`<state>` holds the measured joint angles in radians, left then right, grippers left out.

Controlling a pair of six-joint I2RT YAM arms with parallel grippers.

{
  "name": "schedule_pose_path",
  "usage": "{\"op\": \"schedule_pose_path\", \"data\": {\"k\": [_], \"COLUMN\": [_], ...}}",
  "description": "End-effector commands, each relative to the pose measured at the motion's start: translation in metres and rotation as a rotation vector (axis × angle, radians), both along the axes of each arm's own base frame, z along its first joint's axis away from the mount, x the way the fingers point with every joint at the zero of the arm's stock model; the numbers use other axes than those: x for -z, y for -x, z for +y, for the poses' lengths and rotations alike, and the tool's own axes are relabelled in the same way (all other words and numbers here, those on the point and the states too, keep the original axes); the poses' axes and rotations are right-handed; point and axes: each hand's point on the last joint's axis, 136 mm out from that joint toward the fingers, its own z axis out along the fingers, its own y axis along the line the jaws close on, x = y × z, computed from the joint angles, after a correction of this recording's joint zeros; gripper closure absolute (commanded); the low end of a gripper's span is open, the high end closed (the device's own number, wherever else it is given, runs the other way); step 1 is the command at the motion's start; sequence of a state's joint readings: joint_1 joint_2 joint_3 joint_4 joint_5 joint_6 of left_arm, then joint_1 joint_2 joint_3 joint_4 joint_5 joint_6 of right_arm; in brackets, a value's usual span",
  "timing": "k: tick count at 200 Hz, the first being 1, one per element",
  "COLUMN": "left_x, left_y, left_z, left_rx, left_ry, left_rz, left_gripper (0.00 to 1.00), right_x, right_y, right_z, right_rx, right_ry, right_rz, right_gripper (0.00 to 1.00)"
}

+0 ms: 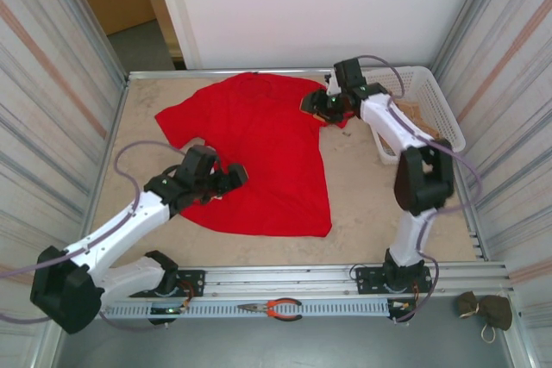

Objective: Fold the inside-out t-shirt

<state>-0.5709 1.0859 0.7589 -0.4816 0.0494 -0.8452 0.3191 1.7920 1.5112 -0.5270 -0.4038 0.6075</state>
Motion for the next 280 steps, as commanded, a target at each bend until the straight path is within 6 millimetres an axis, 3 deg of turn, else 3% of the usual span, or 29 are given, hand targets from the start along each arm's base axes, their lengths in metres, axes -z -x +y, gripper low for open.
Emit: {"op": "schedule_pose_path", "data": {"k": [1, 25, 48, 87, 121, 148, 184, 201, 243, 256, 260, 271, 280], "left_x": [0.006, 0.001, 0.001, 0.001, -0.001, 0.003, 0.006, 0.007, 0.011, 0.013, 0.014, 0.015, 0.015], "left_y": [0.005, 0.001, -0.001, -0.003, -0.005, -0.003, 0.000, 0.001, 0.006, 0.007, 0.008, 0.009, 0.009], "left_z": [0.013, 0.013, 0.014, 0.007, 0.001, 0.001, 0.003, 0.003, 0.006, 0.006, 0.006, 0.006, 0.006], "left_rx": [0.143, 0.165, 0.176, 0.207, 0.217, 0.223, 0.221, 0.229, 0.252, 0.256, 0.257, 0.257, 0.256], "left_ry": [-0.165, -0.166, -0.166, -0.150, -0.127, -0.131, -0.132, -0.139, -0.158, -0.158, -0.157, -0.153, -0.152], "left_rz": [0.003, 0.004, 0.008, 0.032, 0.029, 0.041, 0.052, 0.057, 0.067, 0.073, 0.075, 0.077, 0.077], "left_gripper": [0.07, 0.07, 0.07, 0.07, 0.08, 0.08, 0.08, 0.08, 0.08, 0.08, 0.08, 0.08, 0.08], "right_x": [0.034, 0.067, 0.099, 0.140, 0.155, 0.161, 0.161, 0.158, 0.140, 0.131, 0.128, 0.123, 0.120], "right_y": [0.051, 0.116, 0.164, 0.205, 0.218, 0.218, 0.212, 0.208, 0.202, 0.202, 0.202, 0.204, 0.207], "right_z": [-0.027, -0.040, -0.046, -0.055, -0.050, -0.046, -0.046, -0.054, -0.082, -0.083, -0.083, -0.079, -0.075], "right_rx": [0.035, 0.038, 0.036, 0.091, 0.102, 0.105, 0.092, 0.106, 0.166, 0.162, 0.161, 0.146, 0.126], "right_ry": [0.132, 0.226, 0.292, 0.300, 0.261, 0.243, 0.258, 0.256, 0.242, 0.208, 0.204, 0.193, 0.191], "right_rz": [0.053, 0.122, 0.173, 0.242, 0.262, 0.271, 0.272, 0.266, 0.235, 0.216, 0.214, 0.219, 0.222], "right_gripper": [0.45, 0.41, 0.38, 0.33, 0.43, 0.56, 0.81, 1.00, 1.00, 1.00, 0.92, 0.47, 0.37]}}
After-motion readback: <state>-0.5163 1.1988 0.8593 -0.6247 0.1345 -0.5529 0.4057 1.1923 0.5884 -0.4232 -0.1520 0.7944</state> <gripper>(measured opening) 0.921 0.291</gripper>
